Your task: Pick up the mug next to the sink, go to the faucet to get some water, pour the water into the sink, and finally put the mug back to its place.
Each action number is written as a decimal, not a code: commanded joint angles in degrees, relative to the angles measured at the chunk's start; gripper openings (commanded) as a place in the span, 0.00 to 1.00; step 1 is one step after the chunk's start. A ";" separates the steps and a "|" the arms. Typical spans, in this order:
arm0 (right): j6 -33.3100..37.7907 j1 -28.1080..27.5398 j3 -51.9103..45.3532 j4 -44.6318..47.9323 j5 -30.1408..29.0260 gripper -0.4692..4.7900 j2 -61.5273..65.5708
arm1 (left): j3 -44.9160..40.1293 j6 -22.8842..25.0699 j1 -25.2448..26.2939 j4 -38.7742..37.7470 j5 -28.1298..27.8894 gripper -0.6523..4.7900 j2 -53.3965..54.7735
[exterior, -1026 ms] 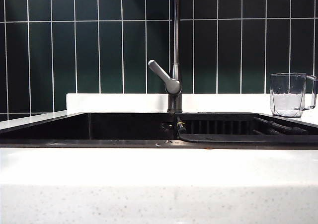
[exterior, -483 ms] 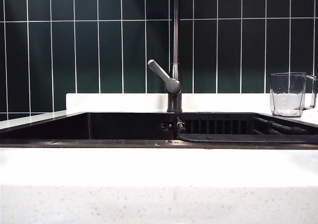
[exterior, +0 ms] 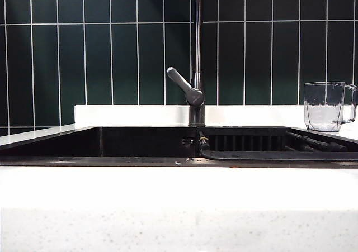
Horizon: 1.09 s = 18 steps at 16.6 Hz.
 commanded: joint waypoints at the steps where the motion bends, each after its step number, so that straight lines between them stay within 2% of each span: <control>1: 0.37 0.42 -0.70 -2.99 0.26 0.08 -0.02 | -0.70 -2.43 -0.04 -2.10 -0.09 0.16 0.07; 6: 0.39 0.42 -0.70 -3.02 -0.35 0.08 -0.02 | -0.70 -2.60 -0.07 -4.57 0.15 0.16 0.07; 18: 0.37 0.39 -0.70 -3.02 -0.33 0.08 -0.02 | -0.68 -2.54 -0.04 -4.74 0.31 0.16 0.07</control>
